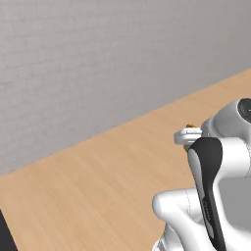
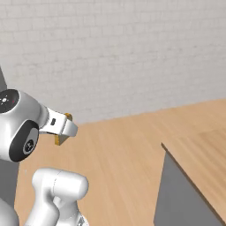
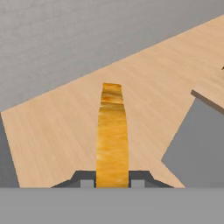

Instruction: Start the toaster. Once the lever pops up, take the bread to the plate on the dining counter.

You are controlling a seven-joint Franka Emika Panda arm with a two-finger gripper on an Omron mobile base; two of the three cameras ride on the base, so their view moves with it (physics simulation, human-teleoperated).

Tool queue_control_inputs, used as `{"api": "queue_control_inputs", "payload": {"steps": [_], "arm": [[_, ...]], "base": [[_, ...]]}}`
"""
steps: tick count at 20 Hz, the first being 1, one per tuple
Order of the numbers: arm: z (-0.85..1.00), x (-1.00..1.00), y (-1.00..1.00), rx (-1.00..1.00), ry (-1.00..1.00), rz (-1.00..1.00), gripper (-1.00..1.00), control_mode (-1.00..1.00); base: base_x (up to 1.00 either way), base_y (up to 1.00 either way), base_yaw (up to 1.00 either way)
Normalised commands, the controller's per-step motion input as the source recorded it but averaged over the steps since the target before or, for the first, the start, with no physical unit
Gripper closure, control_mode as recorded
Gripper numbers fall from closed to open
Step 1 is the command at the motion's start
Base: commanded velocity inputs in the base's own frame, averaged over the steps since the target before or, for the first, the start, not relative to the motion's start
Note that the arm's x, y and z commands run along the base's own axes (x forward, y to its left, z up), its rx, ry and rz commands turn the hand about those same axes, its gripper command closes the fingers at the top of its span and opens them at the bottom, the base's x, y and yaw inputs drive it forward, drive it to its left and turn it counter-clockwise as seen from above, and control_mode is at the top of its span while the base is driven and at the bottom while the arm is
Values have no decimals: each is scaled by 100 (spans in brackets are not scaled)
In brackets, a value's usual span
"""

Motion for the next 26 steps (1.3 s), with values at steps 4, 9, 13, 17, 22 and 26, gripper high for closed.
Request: {"api": "queue_control_inputs", "payload": {"steps": [4, 9, 13, 17, 22, 26], "arm": [[0, 0, 0, 0, 0, 0, 100, 100], [0, 0, 0, 0, 0, 0, 100, 100], [0, 0, 0, 0, 0, 0, 100, 100], [0, 0, 0, 0, 0, 0, 100, 100], [0, 0, 0, 0, 0, 0, 100, 100], [0, 0, 0, 0, 0, 0, 100, 100]], "base": [[100, 32, -43], [99, 29, -50], [90, 25, -55], [87, 26, -56], [92, 35, -55], [94, 50, -55]]}}
